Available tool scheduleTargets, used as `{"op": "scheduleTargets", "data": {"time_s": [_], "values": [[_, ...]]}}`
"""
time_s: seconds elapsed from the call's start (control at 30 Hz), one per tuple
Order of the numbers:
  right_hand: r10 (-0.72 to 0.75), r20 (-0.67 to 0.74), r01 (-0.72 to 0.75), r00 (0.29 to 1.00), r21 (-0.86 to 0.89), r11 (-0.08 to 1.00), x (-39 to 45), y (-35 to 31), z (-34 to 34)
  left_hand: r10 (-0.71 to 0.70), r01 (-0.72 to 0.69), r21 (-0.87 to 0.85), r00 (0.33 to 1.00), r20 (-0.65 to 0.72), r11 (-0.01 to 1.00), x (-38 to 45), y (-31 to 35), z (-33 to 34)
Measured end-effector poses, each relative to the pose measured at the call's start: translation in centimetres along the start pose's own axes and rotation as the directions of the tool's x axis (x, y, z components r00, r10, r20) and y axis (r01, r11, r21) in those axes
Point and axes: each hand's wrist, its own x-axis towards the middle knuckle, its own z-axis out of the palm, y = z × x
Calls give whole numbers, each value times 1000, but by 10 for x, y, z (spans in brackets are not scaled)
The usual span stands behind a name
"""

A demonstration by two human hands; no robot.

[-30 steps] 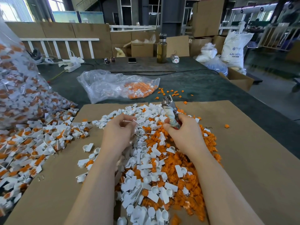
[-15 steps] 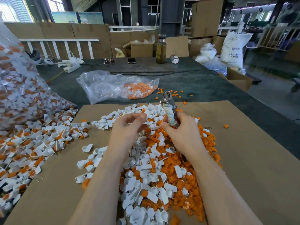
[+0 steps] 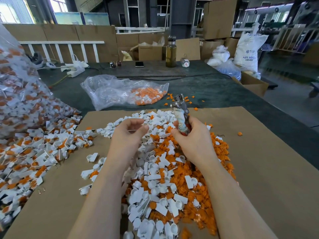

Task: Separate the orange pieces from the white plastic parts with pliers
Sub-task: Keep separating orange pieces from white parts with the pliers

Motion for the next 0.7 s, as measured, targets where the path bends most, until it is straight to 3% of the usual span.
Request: {"op": "scheduleTargets", "data": {"time_s": [0.17, 0.33, 0.43, 0.7], "values": [[2, 3, -1, 1000, -8, 1000, 0, 0, 0, -64, 27, 289, 991, 118, 957, 2, -3, -8], [-15, 1, 15, 1000, -29, 999, 0, 1, 1, -111, -12, 703, 985, 130, 711, -2, 0, -3], [-21, 0, 21, 1000, -31, 999, 0, 1, 1, -73, -35, 708, 990, 121, 705, -3, 0, 2], [-28, 1, 28, 1000, -25, 999, 0, 1, 1, -20, -9, 440, 998, 60, 898, -1, -1, 2]]}}
